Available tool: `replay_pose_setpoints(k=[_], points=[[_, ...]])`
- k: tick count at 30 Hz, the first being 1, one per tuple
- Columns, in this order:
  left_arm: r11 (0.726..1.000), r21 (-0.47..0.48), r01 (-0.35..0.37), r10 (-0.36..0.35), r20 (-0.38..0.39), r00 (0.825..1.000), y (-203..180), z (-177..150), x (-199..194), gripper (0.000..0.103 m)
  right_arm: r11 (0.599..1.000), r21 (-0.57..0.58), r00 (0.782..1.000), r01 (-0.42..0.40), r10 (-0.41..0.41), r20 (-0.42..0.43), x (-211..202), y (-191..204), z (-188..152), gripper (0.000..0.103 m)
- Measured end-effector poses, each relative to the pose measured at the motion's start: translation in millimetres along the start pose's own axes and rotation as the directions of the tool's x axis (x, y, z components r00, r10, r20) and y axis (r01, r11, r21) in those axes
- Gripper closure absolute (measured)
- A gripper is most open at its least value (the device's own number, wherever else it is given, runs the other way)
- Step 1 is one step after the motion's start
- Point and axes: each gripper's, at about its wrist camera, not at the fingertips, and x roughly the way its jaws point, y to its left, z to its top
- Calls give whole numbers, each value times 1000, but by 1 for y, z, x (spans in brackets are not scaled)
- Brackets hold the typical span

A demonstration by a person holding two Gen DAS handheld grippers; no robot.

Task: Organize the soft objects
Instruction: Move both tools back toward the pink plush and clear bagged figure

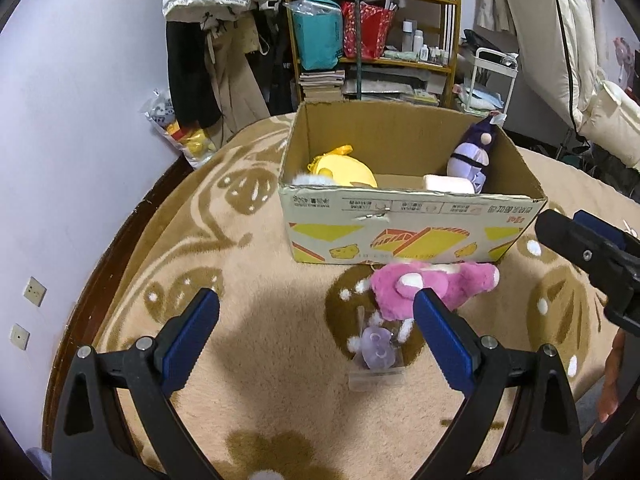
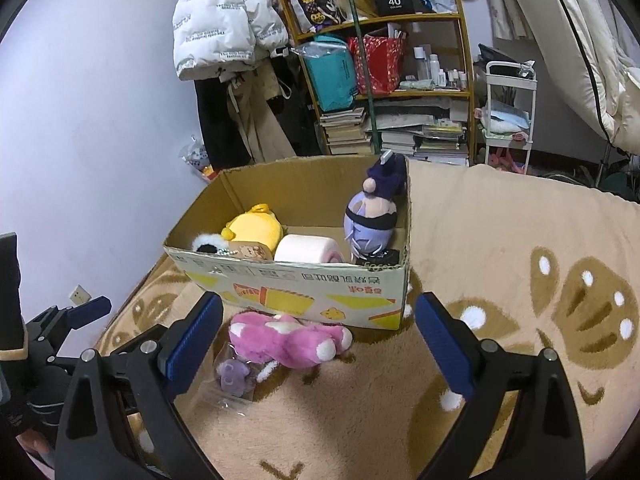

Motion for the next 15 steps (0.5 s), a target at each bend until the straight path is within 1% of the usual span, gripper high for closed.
replay_pose_setpoints(k=[6, 9, 15], points=[[1000, 7, 9, -9, -26, 1000, -5, -2, 12, 6, 1000, -9, 1000, 1, -1, -21, 12, 3, 0, 2], [1000, 17, 2, -2, -30, 1000, -8, -3, 16, 6, 1000, -19, 999, 4, -5, -32, 17, 5, -1, 2], [999, -16, 42, -43, -55, 998, -7, -6, 26, 6, 1000, -16, 998, 1, -2, -57, 26, 6, -3, 2]])
